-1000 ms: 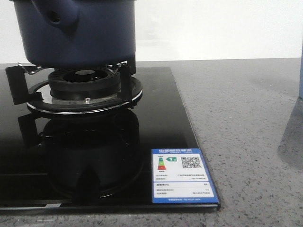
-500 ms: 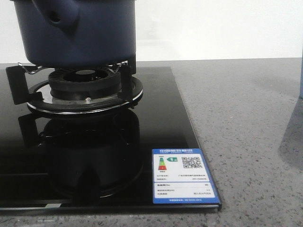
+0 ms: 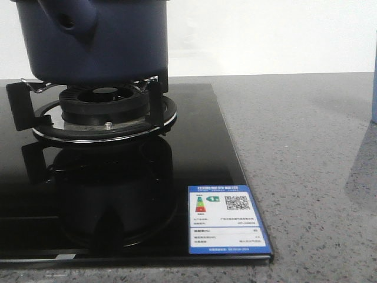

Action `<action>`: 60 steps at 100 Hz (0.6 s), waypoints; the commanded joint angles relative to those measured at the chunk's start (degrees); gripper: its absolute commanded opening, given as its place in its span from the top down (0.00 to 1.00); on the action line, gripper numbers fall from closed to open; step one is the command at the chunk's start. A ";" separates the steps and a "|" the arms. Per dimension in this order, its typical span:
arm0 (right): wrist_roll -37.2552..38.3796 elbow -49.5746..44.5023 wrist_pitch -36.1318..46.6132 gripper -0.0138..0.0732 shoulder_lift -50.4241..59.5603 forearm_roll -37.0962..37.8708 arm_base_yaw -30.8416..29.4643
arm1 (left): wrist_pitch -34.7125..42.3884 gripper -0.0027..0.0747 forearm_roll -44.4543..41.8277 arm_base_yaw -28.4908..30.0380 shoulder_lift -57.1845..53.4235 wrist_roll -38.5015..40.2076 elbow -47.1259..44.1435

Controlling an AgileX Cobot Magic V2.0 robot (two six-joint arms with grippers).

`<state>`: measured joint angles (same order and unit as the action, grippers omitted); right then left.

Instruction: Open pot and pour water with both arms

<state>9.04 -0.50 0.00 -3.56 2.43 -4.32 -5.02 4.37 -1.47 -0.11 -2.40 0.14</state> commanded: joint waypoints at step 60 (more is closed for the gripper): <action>-0.66 -0.99 -4.92 0.90 5.38 0.80 -0.85 | 4.42 0.99 0.48 -0.61 -1.46 0.66 -0.89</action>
<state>9.04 -0.50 -8.84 0.37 2.51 -4.77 -5.06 4.37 -1.47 -0.11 -2.40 0.14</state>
